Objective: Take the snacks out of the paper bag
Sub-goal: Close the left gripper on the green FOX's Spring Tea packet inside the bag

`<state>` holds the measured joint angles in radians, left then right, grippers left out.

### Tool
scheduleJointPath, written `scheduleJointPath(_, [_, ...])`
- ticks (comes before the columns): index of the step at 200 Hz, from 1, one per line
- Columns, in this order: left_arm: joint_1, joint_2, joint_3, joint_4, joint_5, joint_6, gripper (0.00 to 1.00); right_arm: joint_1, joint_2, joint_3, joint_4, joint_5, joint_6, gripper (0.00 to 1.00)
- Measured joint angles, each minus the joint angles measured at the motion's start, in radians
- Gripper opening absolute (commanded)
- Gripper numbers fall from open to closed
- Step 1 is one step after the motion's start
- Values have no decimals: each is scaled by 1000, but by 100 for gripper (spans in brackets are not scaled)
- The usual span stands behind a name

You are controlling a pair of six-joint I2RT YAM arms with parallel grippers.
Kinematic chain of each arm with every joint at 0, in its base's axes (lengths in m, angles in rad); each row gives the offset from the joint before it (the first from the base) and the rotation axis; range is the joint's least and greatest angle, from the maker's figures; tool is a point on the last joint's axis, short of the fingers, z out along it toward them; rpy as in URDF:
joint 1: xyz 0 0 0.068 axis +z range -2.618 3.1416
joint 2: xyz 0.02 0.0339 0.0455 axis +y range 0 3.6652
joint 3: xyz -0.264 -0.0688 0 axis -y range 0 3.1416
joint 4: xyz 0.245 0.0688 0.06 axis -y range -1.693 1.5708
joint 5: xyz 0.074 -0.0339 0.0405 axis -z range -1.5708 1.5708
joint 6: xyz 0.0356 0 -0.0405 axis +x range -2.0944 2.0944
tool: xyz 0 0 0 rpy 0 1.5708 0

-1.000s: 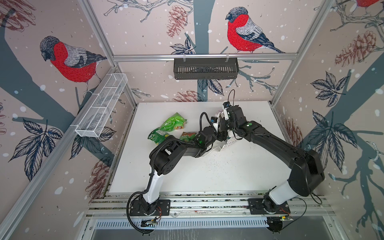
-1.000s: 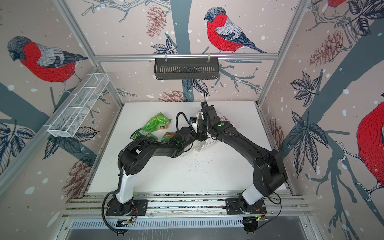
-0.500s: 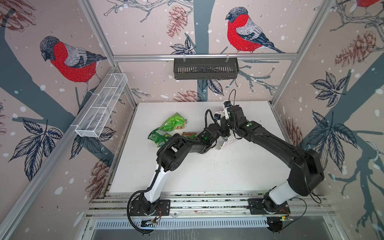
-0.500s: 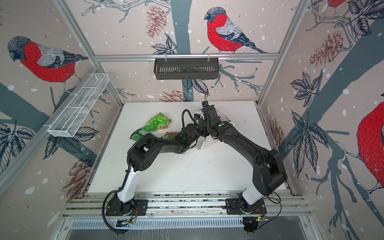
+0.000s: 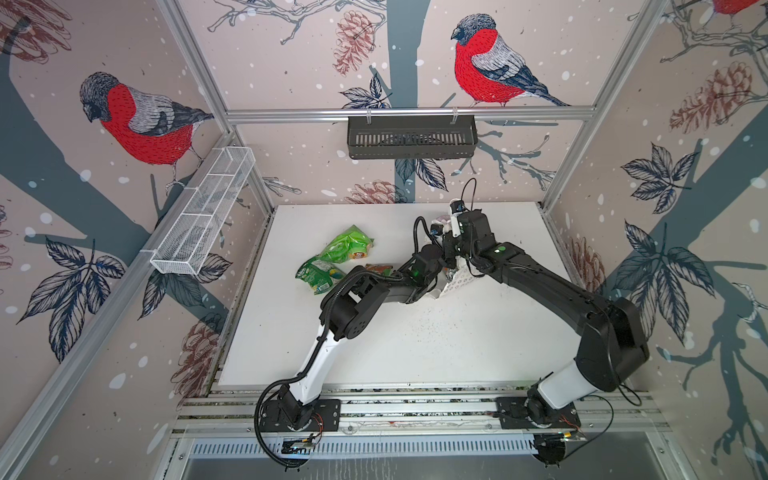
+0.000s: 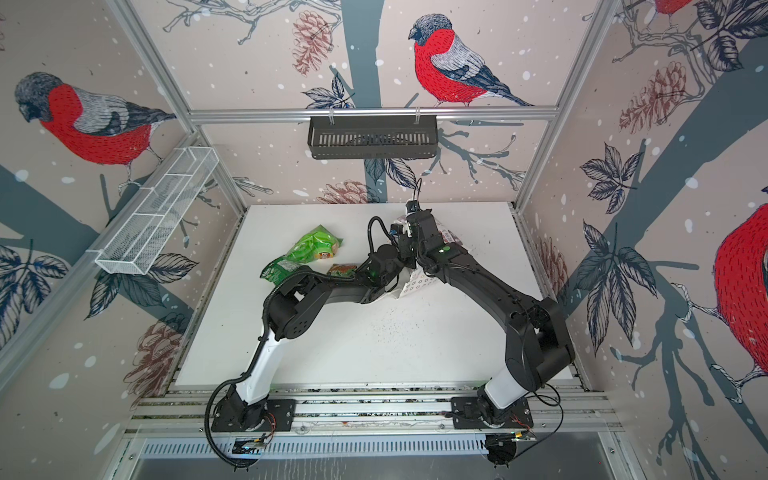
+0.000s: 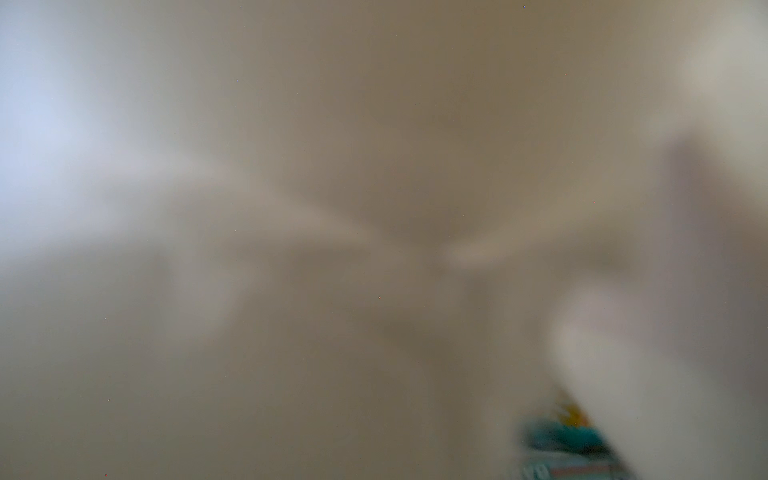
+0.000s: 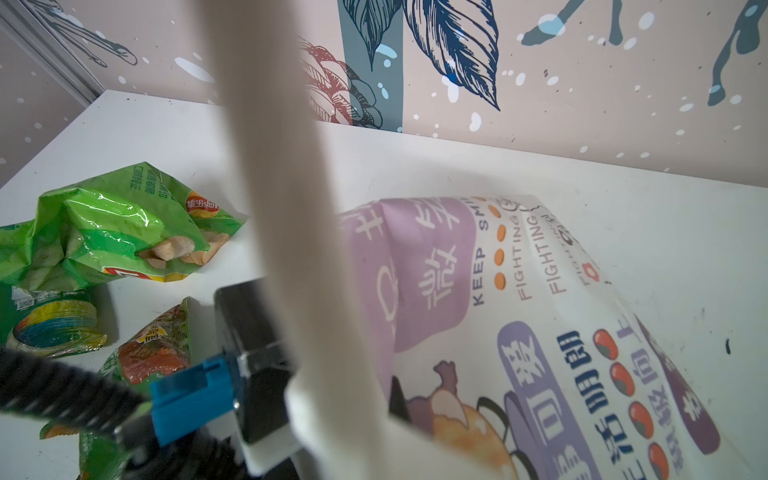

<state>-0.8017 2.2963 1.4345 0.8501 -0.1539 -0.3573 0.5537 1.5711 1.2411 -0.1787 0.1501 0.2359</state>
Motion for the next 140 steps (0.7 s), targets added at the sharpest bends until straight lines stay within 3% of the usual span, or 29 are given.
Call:
scheduleJointPath(8, [0, 0, 0, 0, -3, 1, 0, 0, 0, 0, 0, -3, 0, 0])
scheduleJointPath(140, [3, -80, -112, -5, -11, 0, 0, -5, 5, 2, -3, -60, 21, 0])
